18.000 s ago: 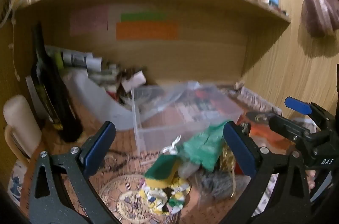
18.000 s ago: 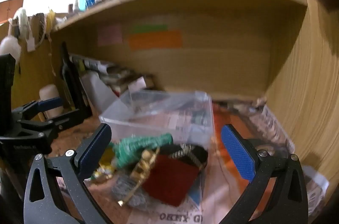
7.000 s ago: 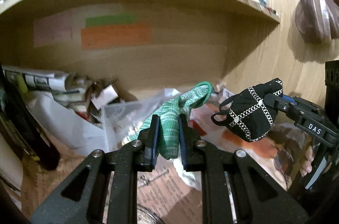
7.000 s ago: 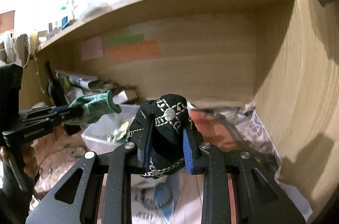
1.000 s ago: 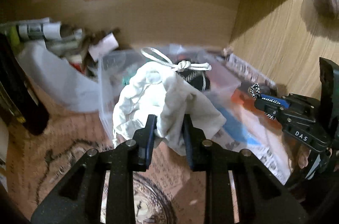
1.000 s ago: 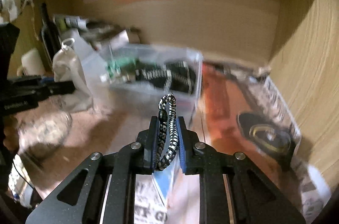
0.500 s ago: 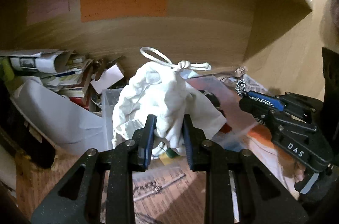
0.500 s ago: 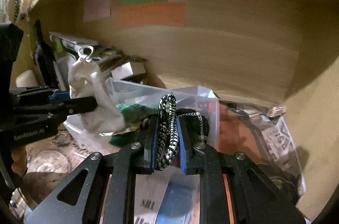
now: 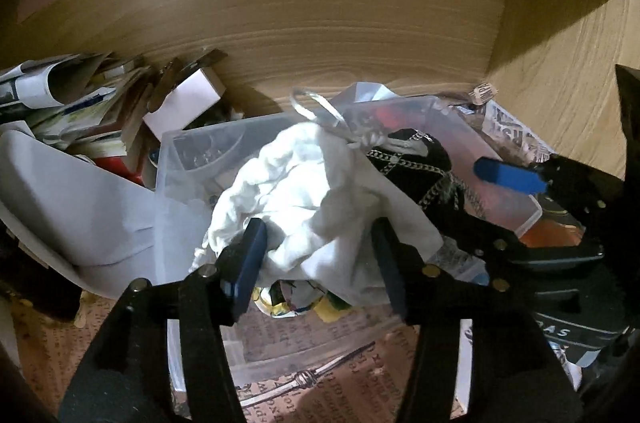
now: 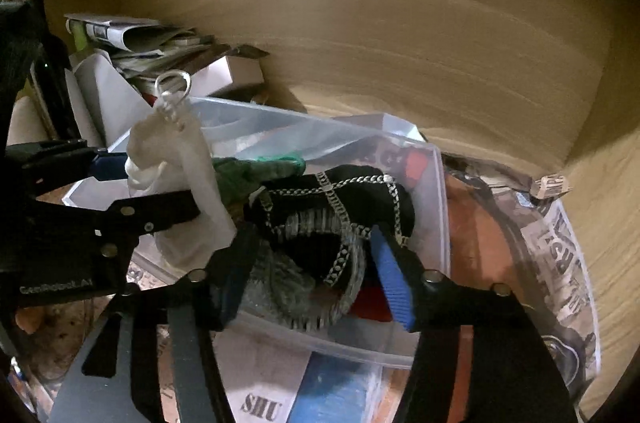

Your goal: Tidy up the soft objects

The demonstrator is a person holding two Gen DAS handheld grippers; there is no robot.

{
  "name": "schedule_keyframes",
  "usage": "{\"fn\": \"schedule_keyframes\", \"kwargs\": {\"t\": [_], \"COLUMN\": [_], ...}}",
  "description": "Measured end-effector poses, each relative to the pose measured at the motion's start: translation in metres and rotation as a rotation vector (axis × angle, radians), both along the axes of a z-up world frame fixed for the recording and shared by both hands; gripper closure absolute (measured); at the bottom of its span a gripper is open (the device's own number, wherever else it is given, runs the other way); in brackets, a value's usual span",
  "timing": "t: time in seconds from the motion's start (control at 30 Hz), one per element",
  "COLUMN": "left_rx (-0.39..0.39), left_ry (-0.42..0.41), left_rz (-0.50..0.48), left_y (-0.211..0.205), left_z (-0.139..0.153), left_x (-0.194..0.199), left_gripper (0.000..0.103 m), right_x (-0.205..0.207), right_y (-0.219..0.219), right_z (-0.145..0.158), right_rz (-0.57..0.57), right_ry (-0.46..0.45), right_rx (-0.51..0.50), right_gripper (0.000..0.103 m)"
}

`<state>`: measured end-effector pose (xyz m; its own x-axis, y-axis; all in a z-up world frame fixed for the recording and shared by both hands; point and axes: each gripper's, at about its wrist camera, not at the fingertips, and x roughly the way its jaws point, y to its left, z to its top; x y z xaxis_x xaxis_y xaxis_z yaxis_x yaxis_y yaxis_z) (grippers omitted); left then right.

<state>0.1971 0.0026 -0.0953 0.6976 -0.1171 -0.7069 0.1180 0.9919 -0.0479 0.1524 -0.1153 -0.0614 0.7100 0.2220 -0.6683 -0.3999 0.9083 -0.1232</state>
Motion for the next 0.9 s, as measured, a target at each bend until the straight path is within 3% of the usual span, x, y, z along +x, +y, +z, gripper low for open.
{"fn": "schedule_keyframes", "kwargs": {"t": [0.1, 0.3, 0.73, 0.9], "left_rx": [-0.025, -0.053, -0.042, -0.051], "left_ry": [0.006, -0.055, -0.325, -0.412], "left_rz": [0.004, 0.013, 0.065, 0.068], "left_y": [0.004, 0.015, 0.025, 0.023], "left_z": [0.003, 0.02, 0.084, 0.104], "left_x": [-0.003, -0.019, -0.099, -0.124], "left_gripper": [0.042, 0.039, 0.038, 0.038], "right_x": [-0.003, -0.016, -0.07, -0.094], "right_y": [-0.002, -0.012, -0.014, -0.011], "right_z": [0.005, 0.027, 0.088, 0.104], "right_rz": [-0.004, -0.007, 0.023, 0.04], "right_ry": [-0.018, -0.074, -0.265, -0.329], "right_rx": [0.01, 0.06, 0.169, 0.206], "right_gripper": [0.036, 0.033, 0.031, 0.026]}}
